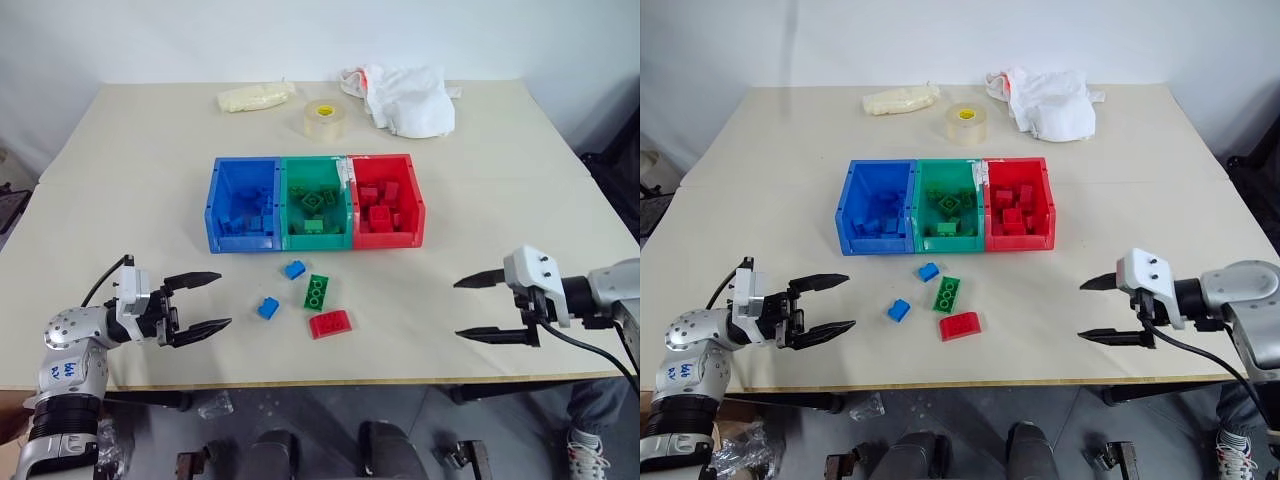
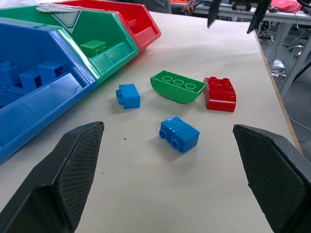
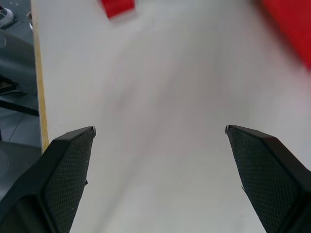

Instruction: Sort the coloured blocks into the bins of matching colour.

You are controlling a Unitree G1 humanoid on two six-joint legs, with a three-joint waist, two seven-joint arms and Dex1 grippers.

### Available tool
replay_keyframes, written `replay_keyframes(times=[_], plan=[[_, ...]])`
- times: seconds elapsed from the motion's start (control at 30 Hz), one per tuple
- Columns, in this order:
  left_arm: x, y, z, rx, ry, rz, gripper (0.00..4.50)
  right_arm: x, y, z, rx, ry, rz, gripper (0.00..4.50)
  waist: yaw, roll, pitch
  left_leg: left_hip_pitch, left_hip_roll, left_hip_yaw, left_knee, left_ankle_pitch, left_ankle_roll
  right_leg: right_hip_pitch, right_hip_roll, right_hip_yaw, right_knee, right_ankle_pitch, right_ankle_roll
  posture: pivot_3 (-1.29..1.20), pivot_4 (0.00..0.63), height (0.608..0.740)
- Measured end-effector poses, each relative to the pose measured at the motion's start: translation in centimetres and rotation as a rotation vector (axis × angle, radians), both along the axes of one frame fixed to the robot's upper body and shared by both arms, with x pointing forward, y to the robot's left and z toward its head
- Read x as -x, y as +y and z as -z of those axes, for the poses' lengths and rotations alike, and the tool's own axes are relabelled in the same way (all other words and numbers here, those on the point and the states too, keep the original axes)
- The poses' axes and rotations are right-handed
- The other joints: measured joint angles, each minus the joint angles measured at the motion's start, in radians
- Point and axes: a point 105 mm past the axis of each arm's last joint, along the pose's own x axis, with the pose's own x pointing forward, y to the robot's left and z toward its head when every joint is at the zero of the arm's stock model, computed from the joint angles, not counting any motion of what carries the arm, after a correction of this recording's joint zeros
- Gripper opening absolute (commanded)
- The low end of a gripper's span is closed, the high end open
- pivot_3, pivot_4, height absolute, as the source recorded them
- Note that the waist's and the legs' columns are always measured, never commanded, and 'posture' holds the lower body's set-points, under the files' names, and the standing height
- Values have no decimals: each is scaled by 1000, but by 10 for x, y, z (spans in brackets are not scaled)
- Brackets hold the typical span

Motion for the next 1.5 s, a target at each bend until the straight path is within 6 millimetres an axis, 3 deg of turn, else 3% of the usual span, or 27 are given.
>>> replay_keyframes(times=[0.07,0.23,0.37,0.53,0.67,0.87,1.0,1.17,1.33,1.4,1.5], plan=[[0,0,-1,0,-4,-1,4500,-1,21,0,-19,-10,-53,4485,2,0,0,0,0,-1,0,0,0,0,0,0,0,0,0,0,150,740],[2,2,-1,-2,-9,-8,4500,-5,78,23,-43,29,-169,4485,3,0,0,0,-2,-2,0,0,0,0,-2,0,0,0,0,0,150,740],[7,0,1,-11,-12,-3,4500,-13,110,39,-28,37,-227,4485,3,0,0,0,-2,-3,0,0,0,0,-1,-1,1,0,0,0,150,740],[13,-2,2,-17,-20,-18,4500,-18,136,55,-28,59,-269,4485,-1,0,0,-1,-2,-4,0,0,0,-1,-1,-1,1,0,0,0,150,740],[17,-3,4,-16,-14,-31,4500,-21,147,57,-44,51,-282,3529,-1,0,0,0,-2,-4,0,0,0,-1,-1,-1,1,0,0,0,150,740],[19,-4,5,-16,-12,-41,4500,-19,148,54,-46,40,-294,1510,0,0,0,0,-2,-4,0,0,0,0,-1,-1,1,0,0,0,150,740],[18,-4,4,-13,-15,-41,4500,-15,144,41,-95,21,-281,1474,0,0,0,0,-2,-4,0,0,0,0,-1,-2,1,0,0,0,150,740],[16,-6,2,-8,-22,-35,4500,-26,126,2,-181,-57,-180,1474,2,0,0,-1,-2,-4,0,0,0,0,-1,-1,1,0,0,0,150,740],[11,-10,-3,-2,-40,-7,4500,-72,99,-55,-227,-249,1,1474,-2,0,0,0,-2,-3,-1,0,0,-1,-1,-1,1,0,0,0,150,740],[6,-12,-4,7,-42,-4,4500,-93,87,-69,-223,-308,82,1474,-3,0,0,0,-2,-3,-1,0,0,-1,0,-1,1,0,0,0,150,740],[2,-18,-4,23,-48,17,4500,-128,69,-73,-179,-356,225,2458,-5,0,0,-1,-2,-3,-1,0,0,-1,-1,-2,1,0,0,0,150,740]])
